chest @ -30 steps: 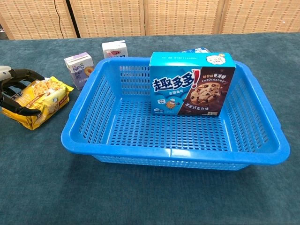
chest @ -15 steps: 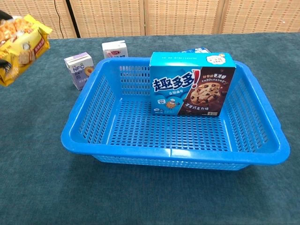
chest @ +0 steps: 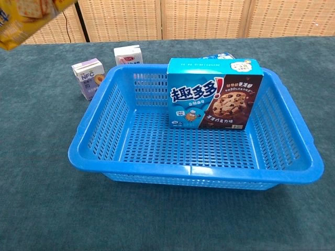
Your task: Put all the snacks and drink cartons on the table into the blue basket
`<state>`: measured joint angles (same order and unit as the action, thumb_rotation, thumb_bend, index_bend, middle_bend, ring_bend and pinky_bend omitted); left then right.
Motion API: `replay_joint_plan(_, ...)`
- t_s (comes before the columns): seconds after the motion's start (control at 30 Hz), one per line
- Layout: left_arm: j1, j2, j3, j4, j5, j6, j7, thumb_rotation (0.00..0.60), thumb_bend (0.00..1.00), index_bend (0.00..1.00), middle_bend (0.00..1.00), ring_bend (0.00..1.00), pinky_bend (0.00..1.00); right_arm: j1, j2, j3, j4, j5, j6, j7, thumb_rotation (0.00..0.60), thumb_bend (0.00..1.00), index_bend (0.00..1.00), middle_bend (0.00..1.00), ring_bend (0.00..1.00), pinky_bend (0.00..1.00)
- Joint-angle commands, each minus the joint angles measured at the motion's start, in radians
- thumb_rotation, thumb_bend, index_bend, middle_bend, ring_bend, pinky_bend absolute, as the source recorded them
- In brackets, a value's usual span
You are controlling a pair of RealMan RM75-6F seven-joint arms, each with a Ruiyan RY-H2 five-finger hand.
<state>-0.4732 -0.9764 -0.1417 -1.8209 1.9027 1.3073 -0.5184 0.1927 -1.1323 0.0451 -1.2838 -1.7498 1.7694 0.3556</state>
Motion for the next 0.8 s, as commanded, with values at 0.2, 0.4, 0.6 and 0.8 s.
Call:
replay_joint_plan(0.2,-0.165,-0.052,0.0,-0.128,0.018,-0.278,0.257,0.6,0.43,0.26,0.3,0.35,0.51,-0.003,0.0,0.007,-0.002,0.009,-0.002,0.0,0.6,0.0,0.0,0.0,0.0,0.0)
replay_joint_plan(0.4,-0.252,-0.178,-0.041,-0.146,-0.1,-0.454,0.505,0.6,0.43,0.26,0.3,0.34,0.51,-0.005,0.001,0.011,0.002,0.018,-0.007,0.007,0.6,0.0,0.0,0.0,0.0,0.0)
replay_joint_plan(0.6,-0.321,-0.323,-0.072,-0.105,-0.213,-0.55,0.729,0.6,0.43,0.27,0.3,0.33,0.52,-0.005,0.0,0.022,0.015,0.04,-0.018,0.025,0.6,0.0,0.0,0.0,0.0,0.0)
replay_joint_plan(0.8,-0.385,-0.464,-0.101,-0.041,-0.346,-0.598,0.884,0.6,0.42,0.27,0.3,0.33,0.51,-0.003,-0.003,0.023,0.014,0.04,-0.027,0.024,0.6,0.0,0.0,0.0,0.0,0.0)
